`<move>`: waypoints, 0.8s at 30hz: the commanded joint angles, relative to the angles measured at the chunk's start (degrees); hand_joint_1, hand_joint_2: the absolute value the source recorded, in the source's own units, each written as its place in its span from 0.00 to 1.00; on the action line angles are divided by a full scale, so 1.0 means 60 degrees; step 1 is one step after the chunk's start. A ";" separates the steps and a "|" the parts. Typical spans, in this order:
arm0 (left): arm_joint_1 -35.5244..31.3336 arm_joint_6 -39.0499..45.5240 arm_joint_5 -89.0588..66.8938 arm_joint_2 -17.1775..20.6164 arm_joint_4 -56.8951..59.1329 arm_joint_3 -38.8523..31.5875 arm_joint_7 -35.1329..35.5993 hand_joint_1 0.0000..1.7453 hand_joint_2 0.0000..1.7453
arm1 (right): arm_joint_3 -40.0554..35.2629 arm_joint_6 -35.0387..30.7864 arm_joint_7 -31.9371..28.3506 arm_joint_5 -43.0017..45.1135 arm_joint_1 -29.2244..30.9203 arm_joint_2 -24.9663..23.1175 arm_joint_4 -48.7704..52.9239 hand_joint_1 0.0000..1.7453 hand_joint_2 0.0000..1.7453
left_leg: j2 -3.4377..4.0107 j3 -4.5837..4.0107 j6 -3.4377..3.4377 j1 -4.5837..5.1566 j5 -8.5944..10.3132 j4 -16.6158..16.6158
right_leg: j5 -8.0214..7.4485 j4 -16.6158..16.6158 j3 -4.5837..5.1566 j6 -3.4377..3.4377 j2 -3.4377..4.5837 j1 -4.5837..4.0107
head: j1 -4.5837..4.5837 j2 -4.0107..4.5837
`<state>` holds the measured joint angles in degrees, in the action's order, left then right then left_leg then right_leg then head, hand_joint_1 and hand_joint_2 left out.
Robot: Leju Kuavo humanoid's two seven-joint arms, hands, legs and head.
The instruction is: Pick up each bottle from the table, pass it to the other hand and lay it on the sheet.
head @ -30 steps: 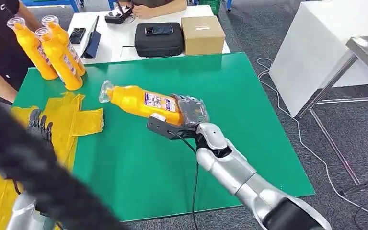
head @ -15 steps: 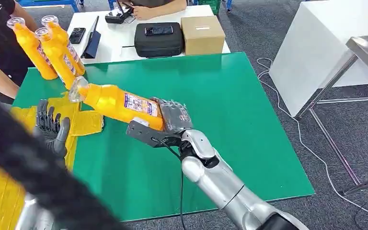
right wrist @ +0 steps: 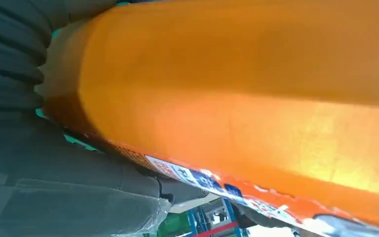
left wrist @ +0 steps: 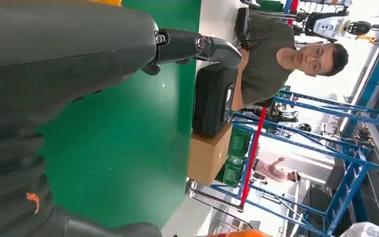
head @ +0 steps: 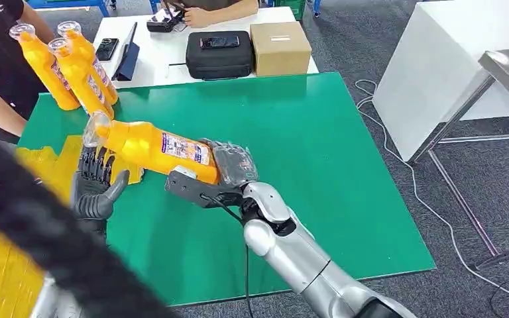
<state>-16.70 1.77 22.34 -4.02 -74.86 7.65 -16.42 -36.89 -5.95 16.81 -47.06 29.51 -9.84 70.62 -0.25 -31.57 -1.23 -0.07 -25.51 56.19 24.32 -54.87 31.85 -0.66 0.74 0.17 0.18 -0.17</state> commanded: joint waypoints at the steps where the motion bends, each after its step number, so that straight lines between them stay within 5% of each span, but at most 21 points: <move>1: 0.0143 -0.0917 0.0450 -0.0053 -0.0219 0.0790 0.0567 0.00 1.00 | 0.0291 0.0150 0.0066 -0.0188 0.0113 0.0163 0.0011 1.00 1.00 | -0.0015 0.0018 0.0013 -0.0007 -0.0011 -0.0001 | 0.0014 0.0006 -0.0027 -0.0002 -0.0029 -0.0007 | 0.0000 0.0000; 24: -0.0268 -0.1075 0.0863 -0.0282 -0.0599 0.1834 0.0967 0.00 1.00 | -0.0224 0.0859 0.0221 -0.0654 0.0240 -0.0303 -0.0280 1.00 1.00 | -0.0010 -0.0002 0.0007 -0.0004 -0.0002 0.0004 | 0.0006 -0.0003 0.0000 -0.0001 -0.0017 -0.0004 | 0.0004 -0.0004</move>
<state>-14.33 -5.53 26.97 -5.60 -80.19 16.74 -11.23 -35.50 -3.30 17.40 -50.12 28.73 -10.82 70.95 -0.25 -31.57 -1.23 -0.08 -25.51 56.19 24.32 -54.87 31.86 -0.66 0.74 0.16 0.20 -0.20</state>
